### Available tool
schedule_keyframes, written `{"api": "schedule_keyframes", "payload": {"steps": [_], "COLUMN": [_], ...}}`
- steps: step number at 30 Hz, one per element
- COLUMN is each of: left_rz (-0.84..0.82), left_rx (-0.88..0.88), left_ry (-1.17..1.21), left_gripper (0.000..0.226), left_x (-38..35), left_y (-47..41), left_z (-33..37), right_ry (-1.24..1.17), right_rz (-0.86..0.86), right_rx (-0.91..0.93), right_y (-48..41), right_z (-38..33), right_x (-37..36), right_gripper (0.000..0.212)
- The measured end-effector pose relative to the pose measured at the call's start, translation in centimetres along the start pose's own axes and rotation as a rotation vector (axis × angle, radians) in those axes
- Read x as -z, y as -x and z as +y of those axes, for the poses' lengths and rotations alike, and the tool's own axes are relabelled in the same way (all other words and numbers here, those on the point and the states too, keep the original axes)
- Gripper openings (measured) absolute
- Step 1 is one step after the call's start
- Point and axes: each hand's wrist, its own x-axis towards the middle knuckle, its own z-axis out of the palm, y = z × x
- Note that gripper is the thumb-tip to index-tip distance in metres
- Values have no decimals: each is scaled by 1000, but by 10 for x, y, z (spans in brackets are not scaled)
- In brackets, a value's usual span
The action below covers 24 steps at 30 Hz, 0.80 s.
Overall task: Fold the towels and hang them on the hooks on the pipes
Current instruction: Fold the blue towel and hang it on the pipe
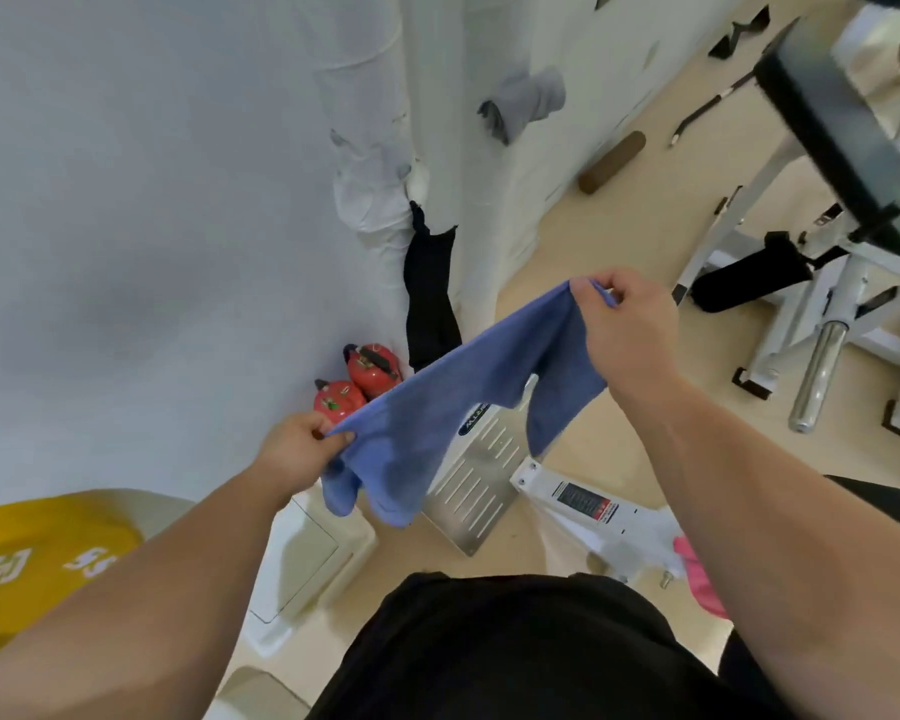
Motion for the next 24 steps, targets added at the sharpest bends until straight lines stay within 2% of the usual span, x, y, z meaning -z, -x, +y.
{"api": "schedule_keyframes", "payload": {"steps": [2,4,5,9,12,14,16,19,22,24], "left_rz": [24,55,78,135,45,-17,36,195,267,293], "left_rx": [17,-19,-56,-233,-272,-303,-378,-419,-333,-238], "left_ry": [68,131,145,124,147,184,92,-25,6,63], "left_gripper": [33,32,32,30,23,19,15,14,28,29], "left_x": [2,3,4,6,2,-2,-6,-15,-33,-46], "left_y": [1,6,10,35,55,66,71,71,67,63], "left_z": [-4,7,18,78,123,145,160,172,170,164], "right_ry": [17,49,65,50,75,17,18,47,-63,-145], "right_rz": [-18,-98,-166,-550,-788,-892,-920,-858,-791,-754], "right_rx": [-21,-20,-14,64,227,312,426,523,457,377], "right_y": [-2,-3,-2,9,19,20,12,-9,-34,-53], "right_z": [0,2,1,-4,-12,-19,-20,-12,-5,-1], "right_x": [-7,-15,-19,-37,-50,-51,-48,-41,-22,-7], "right_gripper": [16,6,4,28,37,30,12,18,13,14]}}
